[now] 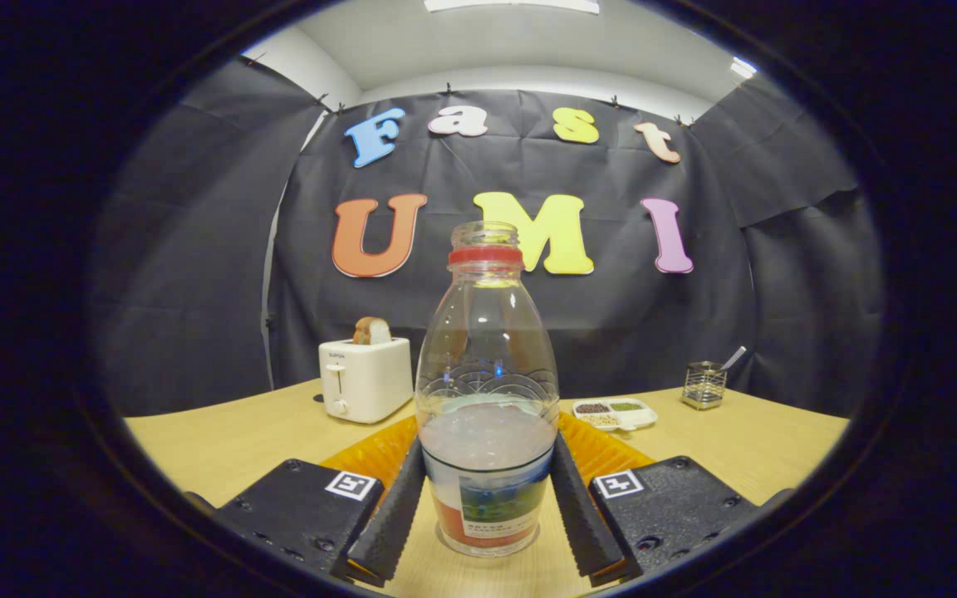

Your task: Take the bottle from table, then pour the juice into the cup, finally place the bottle on the coaster

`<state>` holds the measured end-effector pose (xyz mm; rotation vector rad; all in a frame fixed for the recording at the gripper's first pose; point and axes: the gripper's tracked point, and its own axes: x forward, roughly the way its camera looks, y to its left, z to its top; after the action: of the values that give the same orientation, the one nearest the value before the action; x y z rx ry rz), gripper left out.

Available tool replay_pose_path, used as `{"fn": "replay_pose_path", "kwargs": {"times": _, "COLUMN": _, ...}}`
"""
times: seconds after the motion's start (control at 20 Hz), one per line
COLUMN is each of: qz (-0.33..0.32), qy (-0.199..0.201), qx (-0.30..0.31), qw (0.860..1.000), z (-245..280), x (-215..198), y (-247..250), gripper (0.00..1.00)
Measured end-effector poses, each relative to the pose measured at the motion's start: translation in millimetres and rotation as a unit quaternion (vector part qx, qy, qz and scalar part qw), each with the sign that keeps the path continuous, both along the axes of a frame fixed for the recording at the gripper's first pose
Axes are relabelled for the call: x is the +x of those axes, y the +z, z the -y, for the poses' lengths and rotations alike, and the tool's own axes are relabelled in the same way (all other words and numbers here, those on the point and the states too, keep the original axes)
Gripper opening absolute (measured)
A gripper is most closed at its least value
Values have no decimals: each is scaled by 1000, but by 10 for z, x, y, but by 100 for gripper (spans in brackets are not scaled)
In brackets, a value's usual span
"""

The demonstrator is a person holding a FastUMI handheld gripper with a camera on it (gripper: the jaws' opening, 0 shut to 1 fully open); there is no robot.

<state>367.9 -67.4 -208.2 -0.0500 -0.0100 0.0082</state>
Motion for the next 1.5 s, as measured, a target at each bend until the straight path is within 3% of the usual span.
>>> {"fn": "replay_pose_path", "kwargs": {"times": 0.1, "qz": 1, "qy": -14, "qx": -27, "qw": 1000, "z": 31, "x": 104, "y": -59, "gripper": 81}}
{"fn": "replay_pose_path", "kwargs": {"times": 0.25, "qz": -24, "qy": 13, "qx": -21, "qw": 999, "z": -172, "x": 278, "y": -286, "gripper": 81}}
{"fn": "replay_pose_path", "kwargs": {"times": 0.4, "qz": -34, "qy": 11, "qx": -35, "qw": 999, "z": -185, "x": 311, "y": -342, "gripper": 81}}
{"fn": "replay_pose_path", "kwargs": {"times": 0.6, "qz": -24, "qy": -10, "qx": -27, "qw": 999, "z": -37, "x": 305, "y": -323, "gripper": 81}}
{"fn": "replay_pose_path", "kwargs": {"times": 0.8, "qz": -31, "qy": 2, "qx": 4, "qw": 999, "z": -33, "x": 340, "y": -388, "gripper": 82}}
{"fn": "replay_pose_path", "kwargs": {"times": 0.95, "qz": -25, "qy": -8, "qx": 2, "qw": 1000, "z": 34, "x": 299, "y": -343, "gripper": 87}}
{"fn": "replay_pose_path", "kwargs": {"times": 1.0, "qz": -22, "qy": -7, "qx": 7, "qw": 1000, "z": 34, "x": 280, "y": -333, "gripper": 99}}
{"fn": "replay_pose_path", "kwargs": {"times": 1.5, "qz": -16, "qy": 26, "qx": 67, "qw": 997, "z": -39, "x": 121, "y": -190, "gripper": 100}}
